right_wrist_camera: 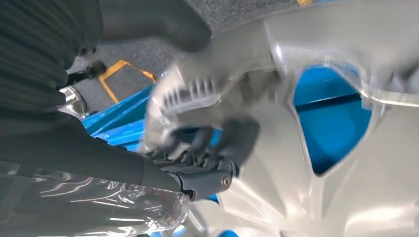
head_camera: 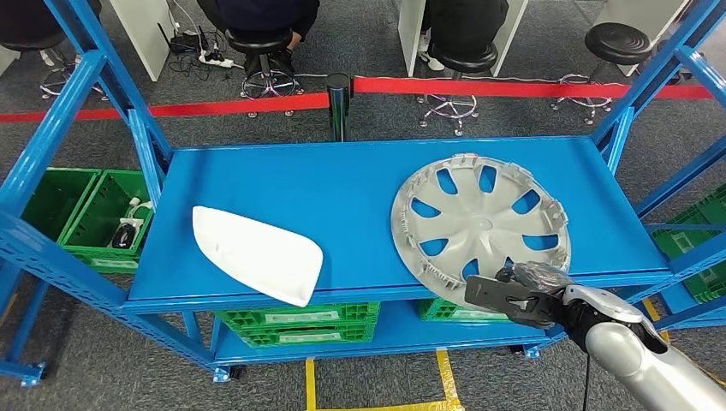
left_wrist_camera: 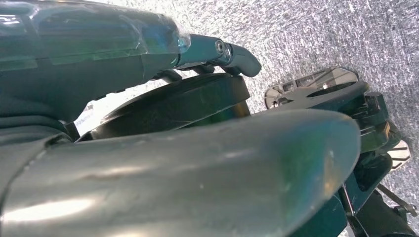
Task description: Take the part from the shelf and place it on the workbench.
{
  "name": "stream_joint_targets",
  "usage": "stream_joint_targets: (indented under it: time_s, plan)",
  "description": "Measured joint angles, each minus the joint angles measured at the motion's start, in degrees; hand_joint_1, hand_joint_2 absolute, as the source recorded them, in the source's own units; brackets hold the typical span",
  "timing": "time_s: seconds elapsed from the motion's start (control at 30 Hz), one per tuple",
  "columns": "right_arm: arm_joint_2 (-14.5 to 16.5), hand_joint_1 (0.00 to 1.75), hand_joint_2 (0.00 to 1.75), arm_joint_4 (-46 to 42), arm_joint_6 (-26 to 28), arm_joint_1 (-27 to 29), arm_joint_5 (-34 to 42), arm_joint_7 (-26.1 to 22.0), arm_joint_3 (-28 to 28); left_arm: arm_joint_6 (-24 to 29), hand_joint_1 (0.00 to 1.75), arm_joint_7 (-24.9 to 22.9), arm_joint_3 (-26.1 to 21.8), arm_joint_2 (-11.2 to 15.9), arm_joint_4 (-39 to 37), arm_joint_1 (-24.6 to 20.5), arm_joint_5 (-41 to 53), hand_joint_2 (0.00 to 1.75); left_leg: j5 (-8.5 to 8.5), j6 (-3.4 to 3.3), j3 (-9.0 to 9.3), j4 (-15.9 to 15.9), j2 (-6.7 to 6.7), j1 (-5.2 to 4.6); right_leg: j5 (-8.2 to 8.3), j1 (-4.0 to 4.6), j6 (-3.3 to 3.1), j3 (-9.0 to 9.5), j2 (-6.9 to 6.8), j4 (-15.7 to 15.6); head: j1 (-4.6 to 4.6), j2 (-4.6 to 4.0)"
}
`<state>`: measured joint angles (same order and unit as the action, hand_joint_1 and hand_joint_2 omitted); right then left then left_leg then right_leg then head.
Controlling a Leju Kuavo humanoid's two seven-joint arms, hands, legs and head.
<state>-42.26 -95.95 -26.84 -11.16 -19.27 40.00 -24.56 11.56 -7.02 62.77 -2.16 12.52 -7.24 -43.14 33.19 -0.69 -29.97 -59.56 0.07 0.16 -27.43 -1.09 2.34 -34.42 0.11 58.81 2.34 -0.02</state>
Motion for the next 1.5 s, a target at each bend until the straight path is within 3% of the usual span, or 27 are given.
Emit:
stream_joint_targets:
  time_s: [0.77, 0.87, 1.03, 1.3, 1.43, 1.5]
  plan:
    - [-1.5, 1.75, 1.75, -1.1, 3.8, -0.2, 2.7, 0.0, -3.9, 0.4, 0.0, 0.4, 0.0, 0.0, 0.0, 0.0, -0.5, 0.0, 0.0, 0.0, -0.05, 0.0, 0.09, 0.0, 0.0, -0.01, 0.0, 0.0, 0.01, 0.0, -0.04, 0.0]
    - [-1.9, 1.75, 1.75, -1.9, 8.0, -0.8, 3.0, -0.7, -4.9, 0.4, 0.0, 0.5, 0.0, 0.1, 0.0, 0.0, -0.8, 0.0, 0.0, 0.0, -0.06, 0.0, 0.24, 0.0, 0.0, -0.01, 0.0, 0.0, 0.03, 0.0, -0.03, 0.0]
    - [-1.8, 1.75, 1.75, -4.3, 21.0, -2.3, 0.6, -7.4, -5.8, 0.4, 0.0, 0.7, 0.0, 0.1, 0.0, 0.0, -1.3, 0.0, 0.0, 0.0, -0.01, 0.0, 0.49, 0.01, 0.01, 0.0, 0.0, -0.01, 0.13, 0.0, -0.07, 0.0]
    - [-1.1, 1.75, 1.75, -7.3, 27.0, -2.4, -0.8, -12.0, -5.6, 0.4, 0.0, 1.0, 0.0, 0.0, 0.0, 0.0, -1.4, 0.0, 0.0, 0.0, -0.03, 0.0, 0.49, 0.02, 0.0, 0.0, 0.0, -0.01, 0.13, 0.0, -0.11, 0.0]
    - [-0.3, 1.75, 1.75, -9.6, 32.8, -1.3, -2.3, -16.3, -4.8, 0.4, 0.0, 3.3, 0.0, 0.0, 0.0, 0.0, -1.0, 1.75, 0.01, 0.0, -0.04, 0.0, 0.46, 0.01, 0.0, 0.0, 0.0, -0.02, 0.12, 0.0, -0.11, 0.0]
    - [0.3, 1.75, 1.75, -11.3, 35.2, -0.7, -3.3, -17.7, -4.0, 0.6, 0.0, 4.7, 0.0, 0.0, 0.0, 0.0, -0.3, 1.75, 0.01, 0.0, -0.05, 0.0, 0.45, 0.01, 0.0, 0.0, 0.0, -0.02, 0.12, 0.0, -0.11, 0.0]
